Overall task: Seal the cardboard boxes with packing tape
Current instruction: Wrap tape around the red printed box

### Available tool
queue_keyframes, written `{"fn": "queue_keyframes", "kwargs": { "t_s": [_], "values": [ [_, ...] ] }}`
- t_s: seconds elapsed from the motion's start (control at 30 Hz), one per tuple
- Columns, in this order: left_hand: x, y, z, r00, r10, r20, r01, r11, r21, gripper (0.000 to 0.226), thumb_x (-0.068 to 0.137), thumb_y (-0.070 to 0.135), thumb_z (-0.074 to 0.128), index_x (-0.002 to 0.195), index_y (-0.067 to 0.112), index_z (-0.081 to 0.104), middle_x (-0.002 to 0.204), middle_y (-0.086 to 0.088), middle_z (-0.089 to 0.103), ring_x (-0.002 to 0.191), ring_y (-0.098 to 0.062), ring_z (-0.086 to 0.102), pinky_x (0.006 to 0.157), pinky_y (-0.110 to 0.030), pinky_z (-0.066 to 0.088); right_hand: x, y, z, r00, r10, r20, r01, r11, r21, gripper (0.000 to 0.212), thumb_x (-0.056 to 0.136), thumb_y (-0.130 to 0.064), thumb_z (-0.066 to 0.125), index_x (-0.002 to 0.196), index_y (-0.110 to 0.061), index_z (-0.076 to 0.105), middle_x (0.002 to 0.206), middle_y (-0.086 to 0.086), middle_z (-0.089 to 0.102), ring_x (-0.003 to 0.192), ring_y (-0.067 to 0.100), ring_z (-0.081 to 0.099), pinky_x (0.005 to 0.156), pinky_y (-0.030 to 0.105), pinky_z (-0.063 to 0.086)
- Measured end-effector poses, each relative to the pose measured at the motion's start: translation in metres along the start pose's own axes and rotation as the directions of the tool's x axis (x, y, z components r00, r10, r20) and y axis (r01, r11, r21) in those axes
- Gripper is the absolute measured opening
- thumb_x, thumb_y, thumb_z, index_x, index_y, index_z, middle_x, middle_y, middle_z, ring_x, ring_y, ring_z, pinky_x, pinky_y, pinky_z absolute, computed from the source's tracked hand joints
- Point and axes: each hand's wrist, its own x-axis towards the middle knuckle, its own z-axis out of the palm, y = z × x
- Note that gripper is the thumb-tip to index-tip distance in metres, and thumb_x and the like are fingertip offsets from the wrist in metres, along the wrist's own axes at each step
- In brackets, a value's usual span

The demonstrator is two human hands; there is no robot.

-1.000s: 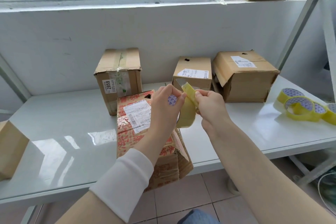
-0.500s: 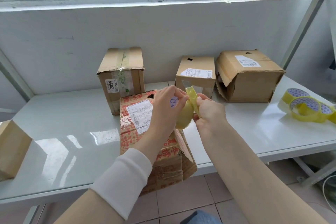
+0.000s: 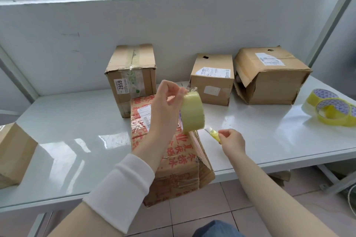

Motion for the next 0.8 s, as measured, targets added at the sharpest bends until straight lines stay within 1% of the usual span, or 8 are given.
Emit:
{"fn": "queue_keyframes", "kwargs": {
  "t_s": [0.2,0.27,0.3,0.37,0.47,0.57,0.63,0.8],
  "values": [
    [0.006,-0.002,-0.006,0.997,-0.026,-0.075,0.026,1.000,0.005,0.017,0.094,0.020,0.056,0.080,0.022,0.047,0.088,0.003,0.063,0.075,0.005,0.052,0.072,-0.006,0.038,0.002,0.026,0.011,0.982,-0.170,-0.085,0.126,0.916,-0.382,0.019,0.092,-0.025,0.055,0.101,-0.015,0.068,0.099,0.004,0.066,0.093,0.020,0.046,0.073,0.031,0.042],
    [0.006,-0.004,-0.008,0.994,-0.053,-0.098,0.051,0.999,-0.017,0.017,0.094,0.020,0.056,0.080,0.022,0.047,0.091,-0.002,0.065,0.084,-0.005,0.058,0.080,-0.015,0.043,0.000,0.021,0.008,0.968,-0.232,-0.096,0.170,0.886,-0.431,0.021,0.091,-0.031,0.057,0.101,-0.017,0.069,0.107,0.004,0.065,0.102,0.024,0.045,0.077,0.031,0.038],
    [0.006,-0.005,-0.008,0.991,-0.070,-0.112,0.068,0.997,-0.029,0.016,0.094,0.020,0.056,0.080,0.022,0.047,0.093,-0.006,0.066,0.088,-0.012,0.060,0.082,-0.022,0.046,-0.004,0.014,0.006,0.952,-0.284,-0.117,0.224,0.901,-0.371,0.023,0.091,-0.034,0.056,0.100,-0.017,0.069,0.110,0.002,0.064,0.107,0.025,0.045,0.079,0.031,0.036],
    [0.008,-0.007,-0.010,0.982,-0.119,-0.145,0.114,0.992,-0.045,0.014,0.094,0.021,0.057,0.083,0.022,0.047,0.096,-0.009,0.067,0.089,-0.017,0.061,0.082,-0.028,0.048,-0.024,-0.016,-0.002,0.927,-0.359,-0.109,0.357,0.933,-0.036,0.026,0.092,-0.039,0.051,0.098,-0.020,0.068,0.106,-0.006,0.062,0.109,0.019,0.048,0.082,0.026,0.037],
    [0.013,-0.009,-0.012,0.961,-0.185,-0.204,0.170,0.982,-0.085,0.012,0.092,0.020,0.060,0.088,0.021,0.049,0.098,-0.009,0.065,0.088,-0.013,0.059,0.083,-0.033,0.051,-0.067,-0.070,-0.016,0.827,-0.544,0.143,0.463,0.803,0.375,0.027,0.090,-0.053,0.040,0.093,-0.038,0.061,0.102,-0.016,0.060,0.099,-0.010,0.051,0.078,0.006,0.038],
    [0.016,-0.006,-0.015,0.943,-0.268,-0.197,0.233,0.955,-0.183,0.014,0.090,0.020,0.063,0.101,0.019,0.055,0.099,-0.004,0.065,0.091,-0.012,0.062,0.086,-0.036,0.053,-0.091,-0.099,-0.018,0.724,-0.612,0.319,0.516,0.786,0.339,0.019,0.087,-0.047,0.055,0.098,-0.031,0.058,0.105,-0.005,0.061,0.088,-0.003,0.057,0.072,0.007,0.041],
    [0.018,-0.002,-0.022,0.942,-0.302,-0.149,0.263,0.936,-0.233,0.012,0.089,0.022,0.065,0.100,0.019,0.062,0.100,-0.004,0.067,0.093,-0.015,0.063,0.086,-0.037,0.054,-0.097,-0.107,-0.017,0.690,-0.635,0.348,0.521,0.769,0.372,0.018,0.087,-0.031,0.060,0.102,-0.021,0.061,0.089,-0.004,0.071,0.076,-0.001,0.064,0.065,0.009,0.044],
    [0.023,0.014,-0.046,0.974,-0.215,-0.067,0.203,0.967,-0.151,0.005,0.083,0.020,0.071,0.078,0.019,0.071,0.074,0.002,0.067,0.075,-0.011,0.061,0.076,-0.031,0.055,-0.108,-0.113,-0.017,0.692,-0.636,0.341,0.489,0.761,0.426,0.012,0.085,-0.030,0.061,0.095,-0.023,0.061,0.073,-0.003,0.072,0.070,0.005,0.069,0.065,0.015,0.050]
  ]
}}
